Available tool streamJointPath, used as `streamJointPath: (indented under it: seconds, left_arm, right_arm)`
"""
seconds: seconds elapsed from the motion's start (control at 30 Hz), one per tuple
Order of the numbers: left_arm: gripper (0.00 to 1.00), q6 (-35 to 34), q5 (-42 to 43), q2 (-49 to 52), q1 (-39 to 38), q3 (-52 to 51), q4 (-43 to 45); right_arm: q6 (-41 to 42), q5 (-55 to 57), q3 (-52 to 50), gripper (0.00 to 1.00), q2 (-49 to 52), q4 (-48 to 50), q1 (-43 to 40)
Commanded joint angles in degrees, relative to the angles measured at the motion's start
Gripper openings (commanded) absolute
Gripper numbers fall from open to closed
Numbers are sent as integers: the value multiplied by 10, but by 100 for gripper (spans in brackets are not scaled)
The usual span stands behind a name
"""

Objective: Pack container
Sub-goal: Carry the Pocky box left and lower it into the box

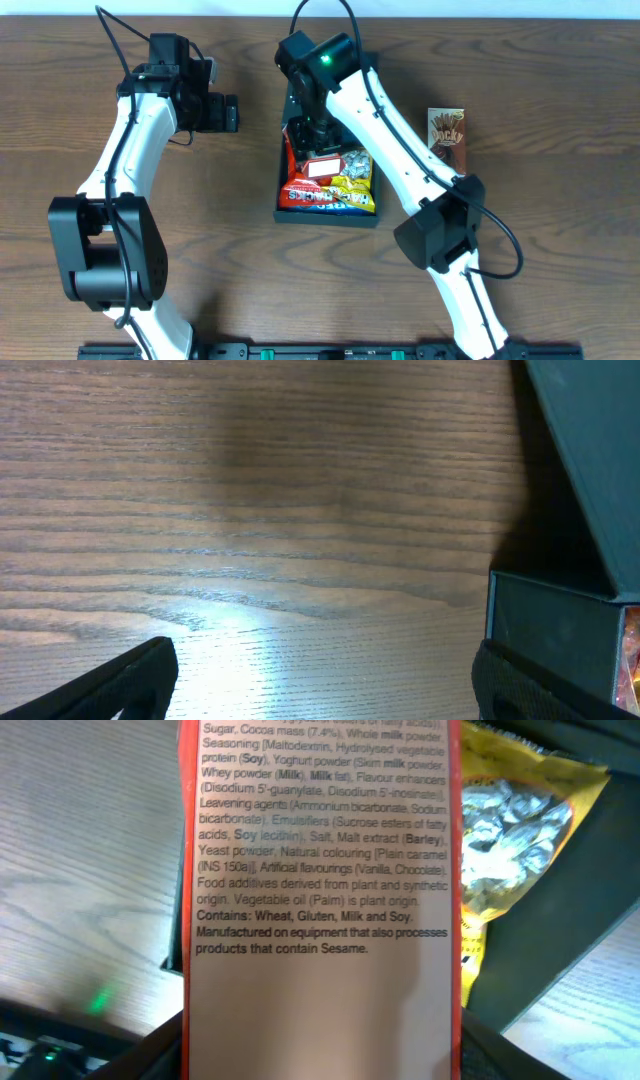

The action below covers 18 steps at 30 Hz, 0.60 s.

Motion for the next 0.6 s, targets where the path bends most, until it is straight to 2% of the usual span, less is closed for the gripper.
streamJointPath:
  seconds: [0.0, 0.17, 0.3, 0.4, 0.57]
  left_arm:
    - [95, 10, -6, -10, 2, 15, 0]
    - [95, 10, -6, -10, 2, 15, 0]
    - [95, 10, -6, -10, 2, 15, 0]
    - [95, 10, -6, -10, 2, 15, 0]
    - [95, 10, -6, -10, 2, 15, 0]
  right_arm:
    - [37, -2, 11, 61, -3, -1, 5]
    - [43, 2, 11, 66, -3, -1, 5]
    - [43, 2, 11, 86, -3, -1, 7]
    - [43, 2, 11, 96, -3, 1, 7]
    - [38, 4, 11, 97, -3, 4, 7]
